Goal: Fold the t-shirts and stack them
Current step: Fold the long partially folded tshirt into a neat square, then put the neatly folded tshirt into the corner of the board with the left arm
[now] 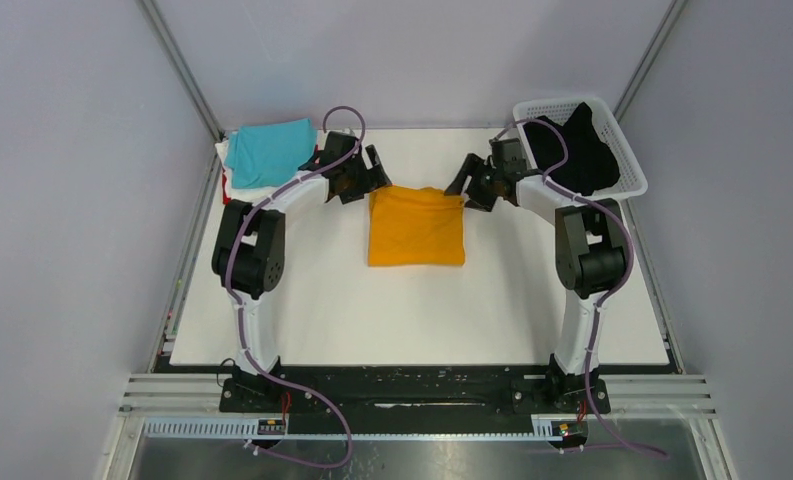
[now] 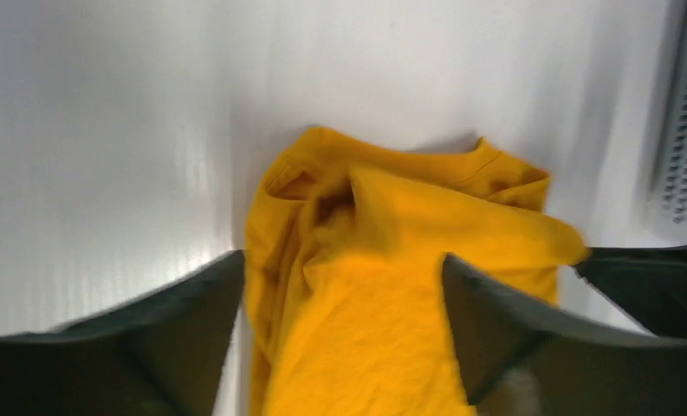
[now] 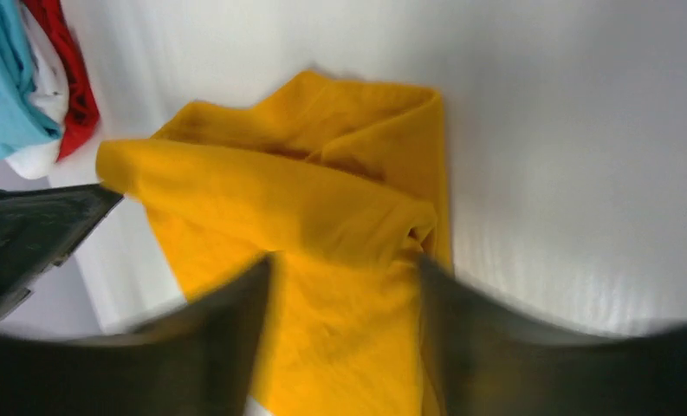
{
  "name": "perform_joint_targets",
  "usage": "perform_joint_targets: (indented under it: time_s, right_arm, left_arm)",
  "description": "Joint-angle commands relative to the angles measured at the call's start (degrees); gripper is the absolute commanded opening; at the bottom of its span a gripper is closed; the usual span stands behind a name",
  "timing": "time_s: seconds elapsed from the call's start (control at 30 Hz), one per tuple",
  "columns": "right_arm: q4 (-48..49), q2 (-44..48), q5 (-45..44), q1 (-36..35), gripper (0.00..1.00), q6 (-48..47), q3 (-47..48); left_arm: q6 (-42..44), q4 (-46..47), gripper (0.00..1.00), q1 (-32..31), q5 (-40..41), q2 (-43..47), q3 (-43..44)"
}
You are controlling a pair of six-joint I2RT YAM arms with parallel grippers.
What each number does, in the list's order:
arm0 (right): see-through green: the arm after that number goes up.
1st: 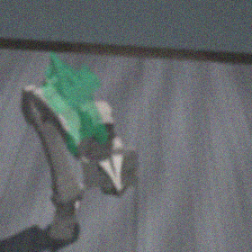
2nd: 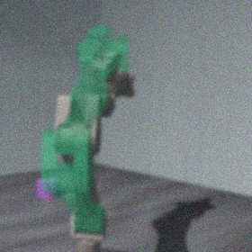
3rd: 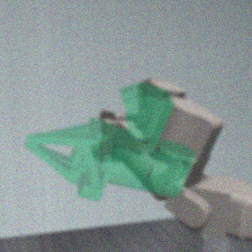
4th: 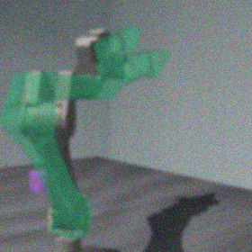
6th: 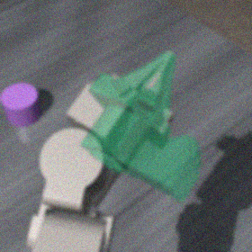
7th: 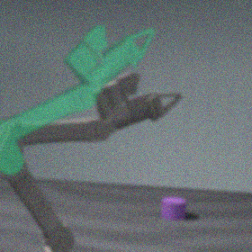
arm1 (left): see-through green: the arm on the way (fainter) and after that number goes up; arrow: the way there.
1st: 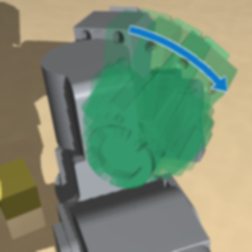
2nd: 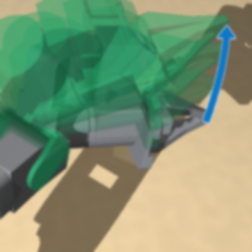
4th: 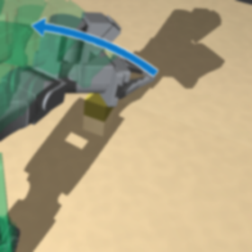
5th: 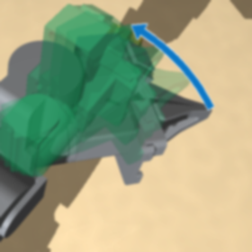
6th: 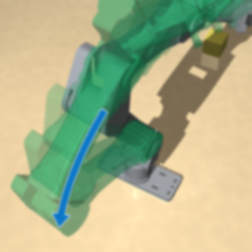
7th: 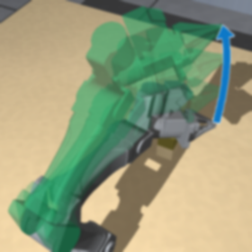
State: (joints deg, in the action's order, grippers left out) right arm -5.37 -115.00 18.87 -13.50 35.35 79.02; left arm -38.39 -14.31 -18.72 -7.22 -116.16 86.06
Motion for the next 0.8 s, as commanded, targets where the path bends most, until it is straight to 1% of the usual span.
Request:
perform_joint_targets:
  time_s: [0.0, 0.07, 0.13, 0.27, 0.37, 0.5, 0.53, 0.57, 0.67, 0.77]
  right_arm:
    - [1.4, 0.5, -2.3, 1.2, 0.99, -1.8, 5.6]
    - [0.0, 2.0, -1.8, 1.2, 0.99, -3.0, 5.7]
    - [0.6, 5.2, -0.2, 1.2, 1.00, -3.0, 2.8]
    - [4.7, 14.2, 0.7, 1.1, 0.99, -2.0, -8.7]
    - [7.6, 21.7, -0.4, 1.2, 0.99, -1.8, -17.6]
    - [7.2, 32.0, 0.3, 1.2, 0.99, -2.1, -26.4]
    - [6.9, 34.4, 0.2, 1.2, 1.00, -2.4, -28.3]
    - [6.4, 36.7, -0.3, 1.2, 0.99, -2.8, -30.0]
    - [4.2, 42.6, -3.4, 1.2, 1.00, -4.7, -33.4]
    - [1.1, 46.5, -6.2, 1.4, 0.99, -6.1, -34.4]
  left_arm:
    - [3.4, -1.1, 0.98, 0.5, -1.9, 2.1, 5.0]
    - [3.8, -1.8, 0.99, 0.5, -3.1, 4.3, 2.2]
    - [4.5, -1.7, 0.99, 0.5, -5.2, 7.1, -1.5]
    - [6.4, -1.6, 0.99, 0.4, -7.6, 10.6, -8.8]
    - [8.1, -3.6, 0.99, 0.2, -6.5, 10.4, -11.0]
    - [10.1, -7.2, 0.89, -0.9, -4.3, 6.3, -9.0]
    - [10.1, -7.9, 0.77, -1.3, -3.4, 5.1, -8.2]
    - [10.0, -8.5, 0.70, -1.6, -3.6, 3.4, -7.3]
    - [10.1, -9.6, 0.68, -3.0, -3.5, 0.0, -4.6]
    - [10.4, -12.7, 0.68, -4.6, -0.3, -2.6, -1.6]
